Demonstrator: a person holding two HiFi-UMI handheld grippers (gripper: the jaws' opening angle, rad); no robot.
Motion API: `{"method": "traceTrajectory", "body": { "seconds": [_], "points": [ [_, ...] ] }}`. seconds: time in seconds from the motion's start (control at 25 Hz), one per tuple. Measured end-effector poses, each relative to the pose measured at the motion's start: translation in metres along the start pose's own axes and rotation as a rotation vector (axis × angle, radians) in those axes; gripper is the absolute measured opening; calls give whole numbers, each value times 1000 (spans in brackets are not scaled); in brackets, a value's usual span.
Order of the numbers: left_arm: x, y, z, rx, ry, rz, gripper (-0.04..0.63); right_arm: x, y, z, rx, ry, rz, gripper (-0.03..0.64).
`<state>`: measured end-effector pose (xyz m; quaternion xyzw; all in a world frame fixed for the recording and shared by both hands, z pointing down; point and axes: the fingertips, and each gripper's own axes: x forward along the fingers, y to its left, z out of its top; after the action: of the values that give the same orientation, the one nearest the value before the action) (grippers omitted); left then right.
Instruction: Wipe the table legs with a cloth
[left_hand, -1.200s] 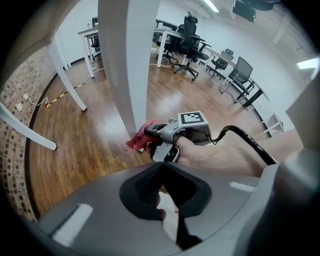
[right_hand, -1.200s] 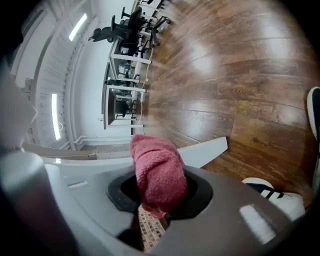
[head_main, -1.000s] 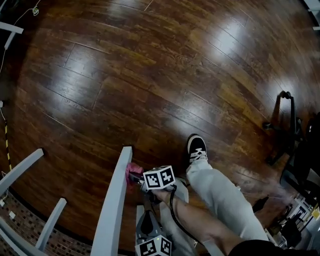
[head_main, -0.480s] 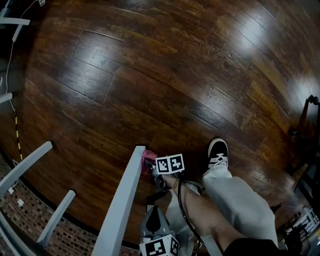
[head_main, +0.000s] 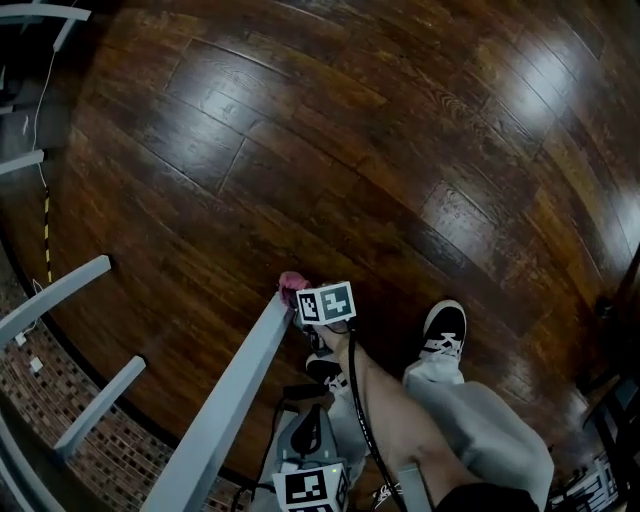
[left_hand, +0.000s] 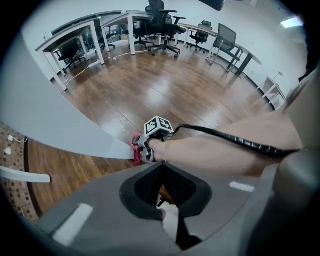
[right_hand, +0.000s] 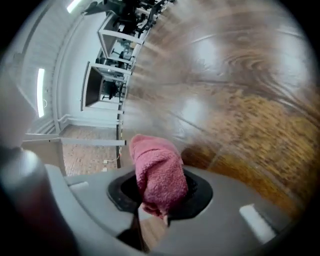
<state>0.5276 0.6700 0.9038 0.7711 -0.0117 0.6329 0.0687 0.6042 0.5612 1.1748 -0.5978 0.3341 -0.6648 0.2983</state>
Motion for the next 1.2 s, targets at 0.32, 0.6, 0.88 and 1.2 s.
{"method": "traceTrajectory", "body": {
  "seconds": [0.32, 0.6, 0.88, 1.2],
  "points": [
    [17, 11, 14, 1, 8, 8, -3, 40, 10, -9, -239, 270, -15, 89],
    [-18, 21, 24, -49, -25, 23, -3, 0, 100, -15, -347, 329, 169, 84],
    [-110, 1, 20, -161, -2, 10, -3, -101, 219, -28, -409, 370, 242, 84],
    [-235, -15, 21, -235, -30, 14, -3, -209, 385, -41, -464, 395, 347, 83]
  ]
}}
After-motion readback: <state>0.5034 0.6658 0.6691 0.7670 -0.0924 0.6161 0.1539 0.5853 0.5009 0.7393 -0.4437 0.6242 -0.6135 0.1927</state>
